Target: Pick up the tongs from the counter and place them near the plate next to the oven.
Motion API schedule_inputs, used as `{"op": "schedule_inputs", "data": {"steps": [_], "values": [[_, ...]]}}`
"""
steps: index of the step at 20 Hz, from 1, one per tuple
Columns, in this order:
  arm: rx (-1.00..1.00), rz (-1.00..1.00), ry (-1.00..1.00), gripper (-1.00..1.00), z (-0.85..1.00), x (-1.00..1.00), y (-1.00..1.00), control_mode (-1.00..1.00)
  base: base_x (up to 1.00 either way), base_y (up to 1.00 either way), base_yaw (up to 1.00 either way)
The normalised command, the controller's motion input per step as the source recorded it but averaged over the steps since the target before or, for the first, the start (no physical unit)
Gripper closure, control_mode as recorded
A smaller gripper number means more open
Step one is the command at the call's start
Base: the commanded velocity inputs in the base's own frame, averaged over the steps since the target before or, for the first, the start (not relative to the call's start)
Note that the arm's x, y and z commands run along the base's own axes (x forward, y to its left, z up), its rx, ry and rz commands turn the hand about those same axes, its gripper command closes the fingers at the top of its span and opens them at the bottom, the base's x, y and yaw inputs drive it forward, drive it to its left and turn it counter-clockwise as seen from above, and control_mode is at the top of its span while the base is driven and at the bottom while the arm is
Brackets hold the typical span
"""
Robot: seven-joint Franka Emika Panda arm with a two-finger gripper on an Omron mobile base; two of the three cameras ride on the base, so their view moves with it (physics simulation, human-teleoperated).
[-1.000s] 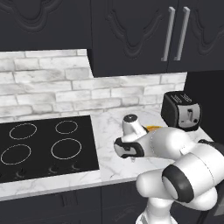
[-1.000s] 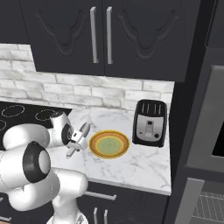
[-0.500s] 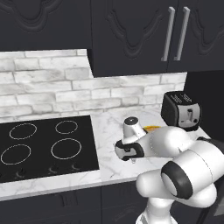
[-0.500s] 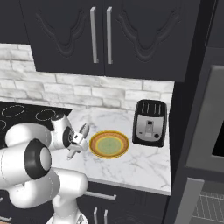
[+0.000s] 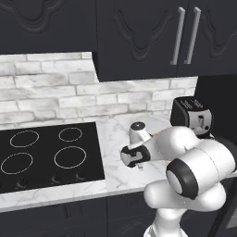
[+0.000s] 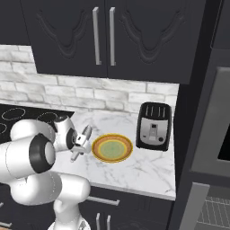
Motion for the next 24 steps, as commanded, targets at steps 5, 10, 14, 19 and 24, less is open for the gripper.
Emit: {"op": "schedule_inputs", "data": {"steps": [5, 10, 14, 19, 24], "values": [[0.00, 0.00, 0.00, 1.00, -0.10, 0.08, 0.00, -1.00, 0.00, 0.00, 0.00], [0.00, 0.00, 0.00, 1.00, -0.19, 0.05, 0.00, -1.00, 0.00, 0.00, 0.00], [0.00, 0.00, 0.00, 1.00, -0.25, 0.02, 0.00, -1.00, 0.00, 0.00, 0.00], [0.00, 0.00, 0.00, -1.00, -0.31, 0.00, 0.00, -1.00, 0.00, 0.00, 0.00], [0.01, 0.00, -0.02, -1.00, -0.20, -0.04, 0.00, -1.00, 0.00, 0.00, 0.00]]}}
